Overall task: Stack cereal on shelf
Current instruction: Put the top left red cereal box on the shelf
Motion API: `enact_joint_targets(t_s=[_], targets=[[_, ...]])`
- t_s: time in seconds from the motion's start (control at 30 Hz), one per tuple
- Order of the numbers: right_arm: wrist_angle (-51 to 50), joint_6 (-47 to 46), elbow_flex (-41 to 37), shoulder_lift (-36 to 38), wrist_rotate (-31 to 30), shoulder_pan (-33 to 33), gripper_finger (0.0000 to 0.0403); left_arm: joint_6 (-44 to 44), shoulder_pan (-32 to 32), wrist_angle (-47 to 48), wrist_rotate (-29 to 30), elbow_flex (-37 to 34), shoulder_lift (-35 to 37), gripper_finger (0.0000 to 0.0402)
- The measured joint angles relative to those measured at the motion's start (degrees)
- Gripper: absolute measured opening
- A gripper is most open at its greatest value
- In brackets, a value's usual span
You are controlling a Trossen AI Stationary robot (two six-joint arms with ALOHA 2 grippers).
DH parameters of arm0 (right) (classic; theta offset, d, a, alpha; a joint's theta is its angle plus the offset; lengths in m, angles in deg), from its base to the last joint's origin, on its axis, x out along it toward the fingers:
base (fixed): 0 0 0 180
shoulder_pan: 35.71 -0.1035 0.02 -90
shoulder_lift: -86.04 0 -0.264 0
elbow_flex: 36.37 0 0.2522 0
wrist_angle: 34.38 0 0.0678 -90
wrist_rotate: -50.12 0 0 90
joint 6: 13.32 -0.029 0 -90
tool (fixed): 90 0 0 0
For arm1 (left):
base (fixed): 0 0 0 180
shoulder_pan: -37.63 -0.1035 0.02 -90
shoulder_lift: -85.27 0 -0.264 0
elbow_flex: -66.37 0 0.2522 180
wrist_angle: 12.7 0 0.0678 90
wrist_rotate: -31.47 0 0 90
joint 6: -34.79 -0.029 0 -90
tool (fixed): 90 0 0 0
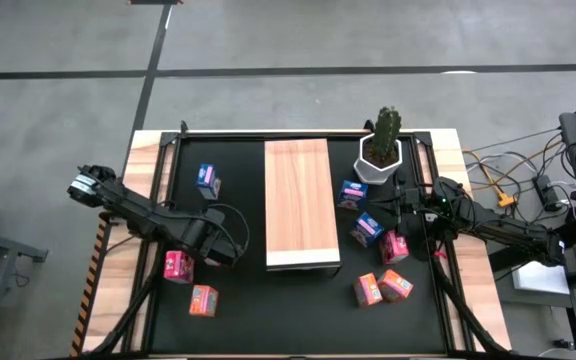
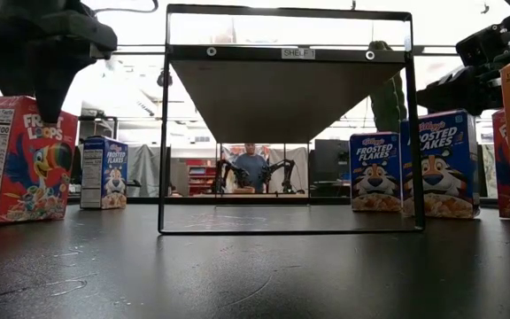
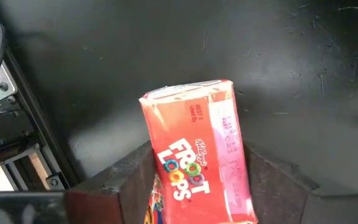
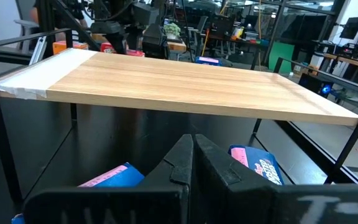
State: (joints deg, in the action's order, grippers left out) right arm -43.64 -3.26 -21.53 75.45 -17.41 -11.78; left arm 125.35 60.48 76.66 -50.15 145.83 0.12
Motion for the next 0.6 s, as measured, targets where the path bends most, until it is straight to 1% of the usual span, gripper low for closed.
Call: enact_joint_targets(t_s=[0.17,0.3,0.37,0.43,0.5,0.6], targets=[[0.00,0.00,0.00,0.00,-0.01,0.00,0.0009,0.00,0.00,-0.07,0.00,0.01,0.00,0.0154],[0.00,-0.01,0.00,0.00,-0.01,0.00,0.0009,-0.65,-0.02,0.46,-0.02,1.34,0.03,0.0143],[0.00,0.00,0.00,0.00,-0.01,0.00,0.0009,-2.68,-0.42,1.21,0.03,4.01,0.15,0.0144],[0.00,-0.02,0.00,0.00,-0.01,0.00,0.0009,-4.83,-1.17,4.00,0.61,7.52,0.20,0.0147],[0.00,-0.02,0.00,0.00,-0.01,0.00,0.0009,-6.38,-2.04,6.99,3.14,11.95,0.22,0.0148],[0.01,-0.02,0.00,0.00,-0.01,0.00,0.0009,-10.28,-3.65,9.11,8.70,18.96,0.26,0.0148]])
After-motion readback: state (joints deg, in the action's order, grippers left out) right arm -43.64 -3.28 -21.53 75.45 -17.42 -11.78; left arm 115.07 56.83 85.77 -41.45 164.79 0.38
